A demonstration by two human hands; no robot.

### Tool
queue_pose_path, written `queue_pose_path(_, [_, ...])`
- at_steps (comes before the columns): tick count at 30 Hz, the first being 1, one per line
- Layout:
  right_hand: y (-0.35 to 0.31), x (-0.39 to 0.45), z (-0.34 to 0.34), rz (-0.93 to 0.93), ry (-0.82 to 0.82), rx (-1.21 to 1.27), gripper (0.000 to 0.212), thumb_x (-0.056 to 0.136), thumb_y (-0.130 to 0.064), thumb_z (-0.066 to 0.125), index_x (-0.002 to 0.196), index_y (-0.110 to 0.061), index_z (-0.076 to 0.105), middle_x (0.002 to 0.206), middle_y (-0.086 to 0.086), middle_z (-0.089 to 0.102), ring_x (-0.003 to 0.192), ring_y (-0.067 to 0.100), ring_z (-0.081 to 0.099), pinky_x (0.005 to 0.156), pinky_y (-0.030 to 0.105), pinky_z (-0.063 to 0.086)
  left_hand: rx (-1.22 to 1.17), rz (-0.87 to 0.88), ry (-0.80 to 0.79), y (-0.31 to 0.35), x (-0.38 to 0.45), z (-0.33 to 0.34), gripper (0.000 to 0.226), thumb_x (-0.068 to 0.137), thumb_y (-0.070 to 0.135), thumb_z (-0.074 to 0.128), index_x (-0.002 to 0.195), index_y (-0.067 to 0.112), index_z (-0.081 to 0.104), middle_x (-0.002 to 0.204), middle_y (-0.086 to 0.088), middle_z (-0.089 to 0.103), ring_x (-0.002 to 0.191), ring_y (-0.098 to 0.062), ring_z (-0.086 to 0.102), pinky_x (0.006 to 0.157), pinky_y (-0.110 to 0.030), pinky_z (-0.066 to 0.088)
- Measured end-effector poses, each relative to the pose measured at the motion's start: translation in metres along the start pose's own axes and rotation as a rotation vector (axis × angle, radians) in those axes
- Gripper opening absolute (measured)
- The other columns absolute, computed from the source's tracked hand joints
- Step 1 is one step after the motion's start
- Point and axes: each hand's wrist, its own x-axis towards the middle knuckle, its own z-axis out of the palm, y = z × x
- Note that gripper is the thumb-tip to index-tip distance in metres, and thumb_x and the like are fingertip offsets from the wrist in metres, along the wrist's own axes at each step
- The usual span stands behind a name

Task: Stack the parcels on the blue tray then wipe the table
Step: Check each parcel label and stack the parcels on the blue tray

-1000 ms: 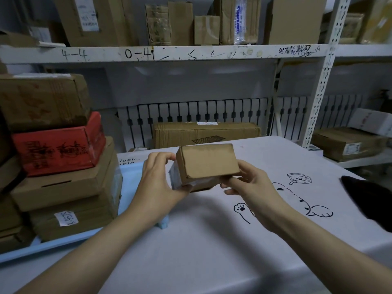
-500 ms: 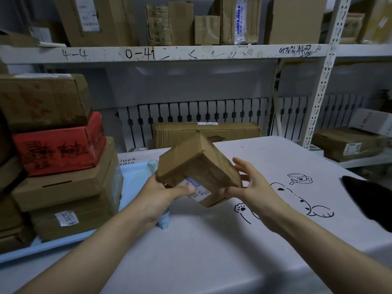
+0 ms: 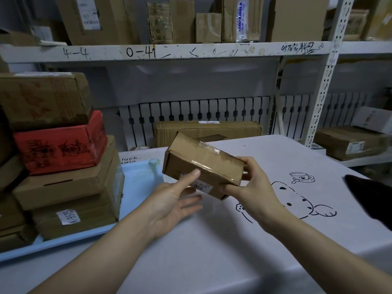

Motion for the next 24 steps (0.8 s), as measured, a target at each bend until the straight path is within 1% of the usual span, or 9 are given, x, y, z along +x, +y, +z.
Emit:
queue_pose_path(5, [-0.002, -0.002, 0.005, -0.026, 0.017, 0.008, 0.062, 0.061, -0.016, 0.087, 0.111, -0.031, 0.054, 0.110, -0.006, 0.062, 0.097, 0.015, 0.062, 0.063, 0.025, 0.055, -0.037, -0.006, -0.037, 0.003, -0.003, 0.011, 0.073, 0.056, 0.041, 0.080, 0.116, 0.005, 0.058, 0.121, -0.018, 0.063, 0.118, -0.036, 0.058, 0.109, -0.051, 0.042])
queue_pose_path(8, [-0.001, -0.004, 0.005, -0.052, -0.009, -0.041, 0.063, 0.067, -0.017, 0.090, 0.114, -0.034, 0.052, 0.114, -0.006, 0.059, 0.096, 0.022, 0.062, 0.055, 0.016, 0.045, -0.086, -0.008, -0.011, 0.004, -0.002, 0.015, 0.062, 0.058, 0.041, 0.077, 0.107, 0.008, 0.058, 0.117, -0.015, 0.061, 0.117, -0.033, 0.057, 0.112, -0.050, 0.038])
queue_pose_path(10, [-0.001, -0.006, 0.005, -0.073, -0.036, -0.084, 0.068, 0.065, -0.021, 0.092, 0.119, -0.035, 0.052, 0.123, -0.007, 0.057, 0.107, 0.015, 0.059, 0.071, 0.022, 0.052, -0.154, 0.004, -0.015, 0.005, -0.001, 0.015, 0.055, 0.063, 0.040, 0.078, 0.106, 0.010, 0.061, 0.106, -0.013, 0.067, 0.112, -0.031, 0.058, 0.113, -0.049, 0.038])
queue_pose_path(12, [-0.004, -0.009, 0.008, -0.057, -0.077, -0.088, 0.075, 0.058, -0.033, 0.091, 0.123, -0.036, 0.053, 0.128, -0.009, 0.055, 0.111, 0.004, 0.054, 0.086, 0.027, 0.052, -0.232, 0.022, -0.006, 0.004, 0.002, 0.011, 0.054, 0.075, 0.039, 0.075, 0.117, 0.008, 0.062, 0.093, -0.012, 0.073, 0.110, -0.032, 0.062, 0.112, -0.049, 0.039])
queue_pose_path(14, [-0.006, -0.013, 0.009, -0.029, -0.107, -0.056, 0.074, 0.058, -0.044, 0.086, 0.125, -0.040, 0.054, 0.130, -0.013, 0.053, 0.111, -0.003, 0.052, 0.089, 0.026, 0.050, -0.284, 0.010, -0.005, 0.004, 0.004, 0.005, 0.063, 0.081, 0.043, 0.072, 0.129, 0.004, 0.058, 0.096, -0.014, 0.073, 0.117, -0.034, 0.063, 0.111, -0.050, 0.040])
queue_pose_path(16, [-0.009, -0.015, 0.009, 0.008, -0.115, -0.009, 0.064, 0.069, -0.046, 0.083, 0.126, -0.043, 0.055, 0.131, -0.015, 0.051, 0.115, 0.000, 0.052, 0.084, 0.023, 0.047, -0.324, -0.018, -0.008, 0.005, 0.004, 0.001, 0.072, 0.081, 0.050, 0.068, 0.135, 0.005, 0.053, 0.111, -0.017, 0.071, 0.121, -0.036, 0.061, 0.110, -0.051, 0.040])
queue_pose_path(18, [-0.009, -0.015, 0.007, 0.057, -0.103, -0.006, 0.046, 0.084, -0.040, 0.077, 0.125, -0.043, 0.057, 0.130, -0.016, 0.049, 0.116, 0.006, 0.051, 0.076, 0.021, 0.042, -0.383, -0.046, -0.017, 0.007, 0.003, -0.002, 0.068, 0.083, 0.054, 0.063, 0.132, 0.008, 0.056, 0.119, -0.021, 0.069, 0.117, -0.039, 0.062, 0.108, -0.053, 0.041])
queue_pose_path(20, [-0.007, -0.013, 0.005, 0.077, -0.079, -0.041, 0.037, 0.088, -0.033, 0.073, 0.121, -0.043, 0.059, 0.126, -0.018, 0.049, 0.114, 0.010, 0.052, 0.072, 0.020, 0.040, -0.442, -0.074, -0.041, 0.009, 0.001, -0.004, 0.062, 0.087, 0.056, 0.057, 0.126, 0.009, 0.063, 0.119, -0.024, 0.069, 0.116, -0.041, 0.061, 0.107, -0.056, 0.041])
queue_pose_path(24, [-0.006, -0.010, 0.005, 0.094, -0.077, -0.057, 0.033, 0.085, -0.025, 0.077, 0.113, -0.037, 0.065, 0.121, -0.013, 0.057, 0.102, 0.012, 0.060, 0.061, 0.014, 0.042, -0.456, -0.079, -0.028, 0.010, -0.002, -0.005, 0.060, 0.092, 0.058, 0.048, 0.115, 0.007, 0.069, 0.111, -0.026, 0.071, 0.112, -0.041, 0.062, 0.106, -0.056, 0.041])
